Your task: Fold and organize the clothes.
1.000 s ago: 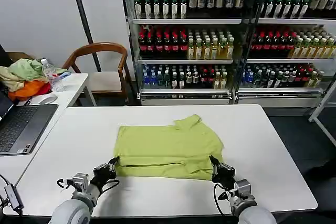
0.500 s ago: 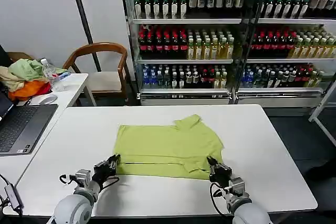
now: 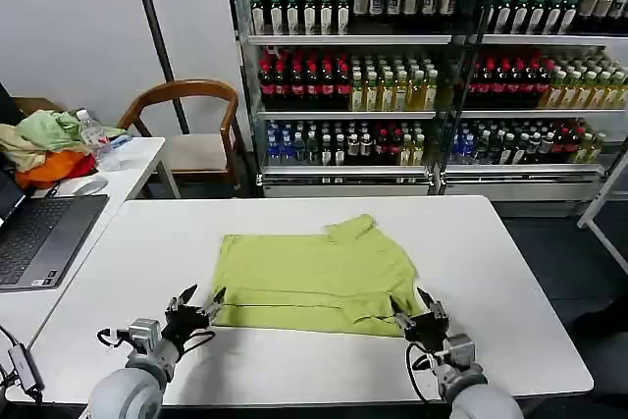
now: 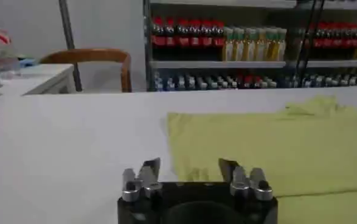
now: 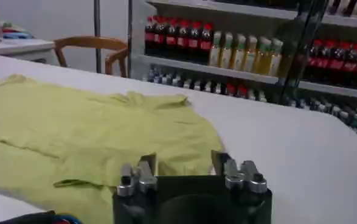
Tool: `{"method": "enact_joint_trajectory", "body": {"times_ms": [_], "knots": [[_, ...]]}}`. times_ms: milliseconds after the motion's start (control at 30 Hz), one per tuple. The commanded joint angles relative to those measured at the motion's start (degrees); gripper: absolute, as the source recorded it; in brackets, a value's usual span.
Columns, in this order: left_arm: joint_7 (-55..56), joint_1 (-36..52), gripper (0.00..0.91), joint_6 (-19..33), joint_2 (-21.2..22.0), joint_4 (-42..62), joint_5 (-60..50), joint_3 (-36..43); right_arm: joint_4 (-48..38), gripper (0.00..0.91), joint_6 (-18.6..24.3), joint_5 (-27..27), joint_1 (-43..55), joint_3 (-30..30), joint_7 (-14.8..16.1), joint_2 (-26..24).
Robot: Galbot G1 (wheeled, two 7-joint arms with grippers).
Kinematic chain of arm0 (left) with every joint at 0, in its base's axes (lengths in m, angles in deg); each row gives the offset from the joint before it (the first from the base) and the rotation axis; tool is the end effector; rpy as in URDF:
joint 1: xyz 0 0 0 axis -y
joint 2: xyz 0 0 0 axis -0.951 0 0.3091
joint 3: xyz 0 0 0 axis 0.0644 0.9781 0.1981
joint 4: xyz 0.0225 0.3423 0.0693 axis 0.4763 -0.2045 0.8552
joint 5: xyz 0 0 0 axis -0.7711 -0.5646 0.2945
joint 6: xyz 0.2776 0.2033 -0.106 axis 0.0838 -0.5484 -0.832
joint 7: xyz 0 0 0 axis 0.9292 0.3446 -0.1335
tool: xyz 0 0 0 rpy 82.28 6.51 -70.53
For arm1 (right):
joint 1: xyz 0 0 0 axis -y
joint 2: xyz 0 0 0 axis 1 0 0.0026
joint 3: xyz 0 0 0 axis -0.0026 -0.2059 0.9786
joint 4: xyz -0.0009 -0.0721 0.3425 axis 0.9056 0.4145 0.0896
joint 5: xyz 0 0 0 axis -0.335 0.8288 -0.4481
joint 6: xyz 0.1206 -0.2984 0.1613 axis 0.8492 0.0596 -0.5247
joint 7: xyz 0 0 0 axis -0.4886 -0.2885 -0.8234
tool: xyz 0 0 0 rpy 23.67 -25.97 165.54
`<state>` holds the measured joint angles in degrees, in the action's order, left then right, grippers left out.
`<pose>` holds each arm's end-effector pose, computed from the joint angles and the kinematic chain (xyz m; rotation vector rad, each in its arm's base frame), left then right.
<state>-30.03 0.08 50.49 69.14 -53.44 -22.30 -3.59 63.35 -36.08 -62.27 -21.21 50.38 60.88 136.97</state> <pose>0.2532 0.0856 -0.3039 -0.1944 -2.6847 -0.0129 0.2181 -0.0301 -0.3060 0.3040 -2.7411 0.2169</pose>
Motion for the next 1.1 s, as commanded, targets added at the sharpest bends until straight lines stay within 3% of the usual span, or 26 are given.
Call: {"method": "enact_joint_trajectory", "body": {"times_ms": [33, 233, 267, 300, 333, 900, 1100], "knots": [[3.31, -3.38, 0.907, -4.45, 1.85, -2.9, -1.38, 1.09, 2.87, 0.907, 0.46, 1.47, -6.8, 1.48, -0.57, -0.25], [3.06, -1.31, 0.907, -3.65, 1.65, -0.67, -0.86, 0.99, 1.29, 0.907, 0.56, 0.98, -5.82, 1.51, -1.05, 0.41], [3.09, -1.15, 0.907, -3.67, 1.69, -0.37, -0.82, 0.98, 1.01, 0.685, 0.55, 0.84, -5.65, 1.5, -1.02, 0.45], [3.17, -0.78, 0.453, -3.76, 1.73, 0.0, -0.85, 1.08, 0.78, 0.0, 0.45, 0.51, -5.49, 1.44, -0.5, 0.45], [2.97, -0.72, 0.05, -3.78, 1.72, 0.15, -0.83, 1.16, 0.64, 0.0, 0.41, 0.49, -5.43, 1.29, -0.35, 0.44], [-0.03, -1.12, 0.05, -4.06, 2.02, 0.62, -1.51, 2.31, -0.41, 0.0, 0.09, -2.74, -3.26, -0.2, -0.24, 1.04], [0.25, -2.18, 0.03, -7.1, 2.24, -0.87, -2.74, 2.14, 0.81, 0.0, -0.05, -2.67, -4.03, -0.05, -0.09, 0.5]]}}
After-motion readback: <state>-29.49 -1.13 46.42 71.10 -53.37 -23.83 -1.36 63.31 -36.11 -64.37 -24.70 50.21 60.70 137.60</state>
